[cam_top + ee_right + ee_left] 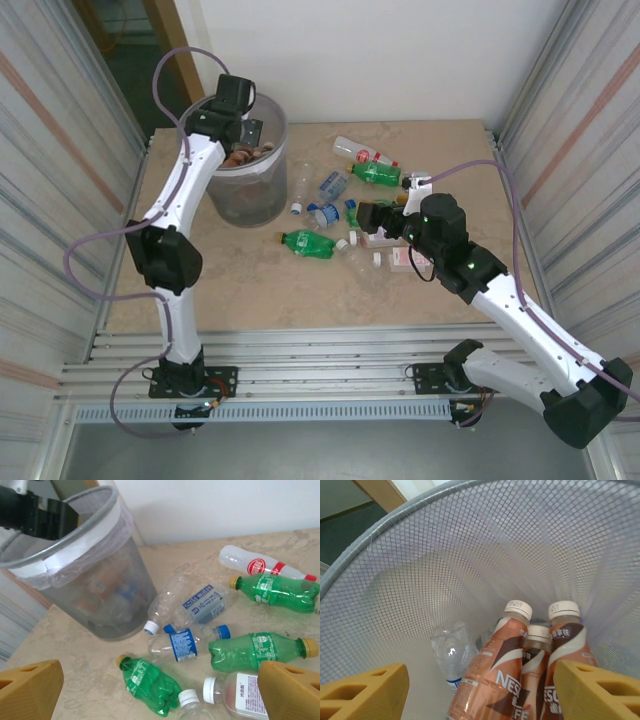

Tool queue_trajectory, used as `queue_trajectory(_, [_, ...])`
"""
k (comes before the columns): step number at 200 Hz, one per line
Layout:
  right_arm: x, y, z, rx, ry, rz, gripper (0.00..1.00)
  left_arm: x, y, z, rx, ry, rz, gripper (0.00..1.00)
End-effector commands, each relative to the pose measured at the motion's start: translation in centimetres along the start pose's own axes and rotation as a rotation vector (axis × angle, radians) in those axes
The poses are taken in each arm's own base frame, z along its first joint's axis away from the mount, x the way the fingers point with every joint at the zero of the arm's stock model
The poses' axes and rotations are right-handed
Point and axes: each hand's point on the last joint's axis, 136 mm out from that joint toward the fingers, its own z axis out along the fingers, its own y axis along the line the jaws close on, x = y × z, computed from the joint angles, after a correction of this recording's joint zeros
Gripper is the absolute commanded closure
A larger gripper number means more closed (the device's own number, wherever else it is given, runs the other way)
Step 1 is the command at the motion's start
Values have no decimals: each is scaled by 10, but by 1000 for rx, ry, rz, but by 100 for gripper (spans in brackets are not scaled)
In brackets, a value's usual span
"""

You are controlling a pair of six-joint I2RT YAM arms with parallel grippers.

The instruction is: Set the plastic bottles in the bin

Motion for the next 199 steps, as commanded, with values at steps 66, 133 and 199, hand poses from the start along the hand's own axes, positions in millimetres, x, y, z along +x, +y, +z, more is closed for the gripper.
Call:
queue_trajectory(66, [16,-41,10,189,114,86,2,-19,-7,-93,236,-253,-174,21])
queue_trajectory(133, [64,-52,33,246,337,90,1,8,-22,-152,452,-416,-269,8])
queue_trajectory(199, [124,-56,38,279,567,76,6,63,-37,-155,545,-385,-386,1])
